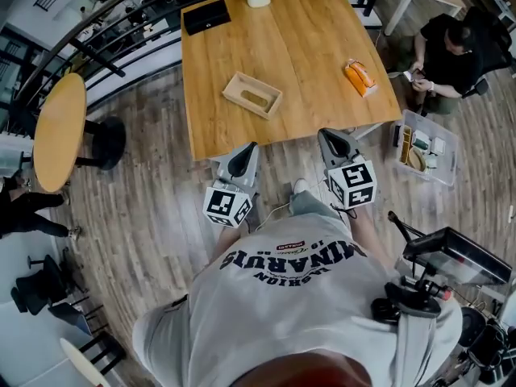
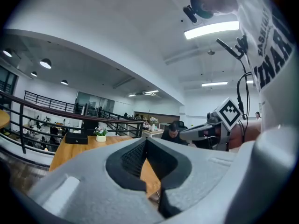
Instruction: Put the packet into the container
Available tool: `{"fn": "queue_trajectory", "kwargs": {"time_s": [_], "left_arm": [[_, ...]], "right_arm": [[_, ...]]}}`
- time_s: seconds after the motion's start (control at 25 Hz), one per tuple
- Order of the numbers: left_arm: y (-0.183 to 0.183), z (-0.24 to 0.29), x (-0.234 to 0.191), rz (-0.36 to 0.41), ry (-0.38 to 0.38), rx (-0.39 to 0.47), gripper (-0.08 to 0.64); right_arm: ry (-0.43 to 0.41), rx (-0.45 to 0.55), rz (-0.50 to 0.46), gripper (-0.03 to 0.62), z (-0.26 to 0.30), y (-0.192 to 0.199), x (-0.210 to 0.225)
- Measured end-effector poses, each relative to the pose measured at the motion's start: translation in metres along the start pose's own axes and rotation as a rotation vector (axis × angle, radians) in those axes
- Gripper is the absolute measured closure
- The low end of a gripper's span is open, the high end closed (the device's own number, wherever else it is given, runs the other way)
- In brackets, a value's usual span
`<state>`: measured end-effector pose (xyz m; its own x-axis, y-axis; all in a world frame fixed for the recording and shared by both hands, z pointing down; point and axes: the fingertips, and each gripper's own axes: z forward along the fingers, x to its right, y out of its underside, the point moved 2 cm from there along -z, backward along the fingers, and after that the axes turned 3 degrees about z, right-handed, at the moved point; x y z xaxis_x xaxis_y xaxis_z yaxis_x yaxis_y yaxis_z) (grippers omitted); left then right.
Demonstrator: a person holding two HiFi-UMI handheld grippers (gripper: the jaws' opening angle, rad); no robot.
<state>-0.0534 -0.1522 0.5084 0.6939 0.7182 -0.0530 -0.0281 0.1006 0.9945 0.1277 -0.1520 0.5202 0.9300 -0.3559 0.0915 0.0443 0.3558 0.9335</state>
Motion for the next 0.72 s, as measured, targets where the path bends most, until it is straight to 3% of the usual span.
{"fn": "queue_trajectory", "kwargs": {"time_s": [0.44,0.72], "left_arm": [[-0.025,0.087,-0.032,-0.01,-0.144,0.01,0.568],[-0.027,0.109,-0.043,-0.019,-0.125,-0.017,0.568]], "right_arm": [[-0.126,-0.008,-0.03,0.581,0.075,-0.04,0.08],[-0.14,-0.017,-0.018,0.581,0.104,-0.053,0.095]]}}
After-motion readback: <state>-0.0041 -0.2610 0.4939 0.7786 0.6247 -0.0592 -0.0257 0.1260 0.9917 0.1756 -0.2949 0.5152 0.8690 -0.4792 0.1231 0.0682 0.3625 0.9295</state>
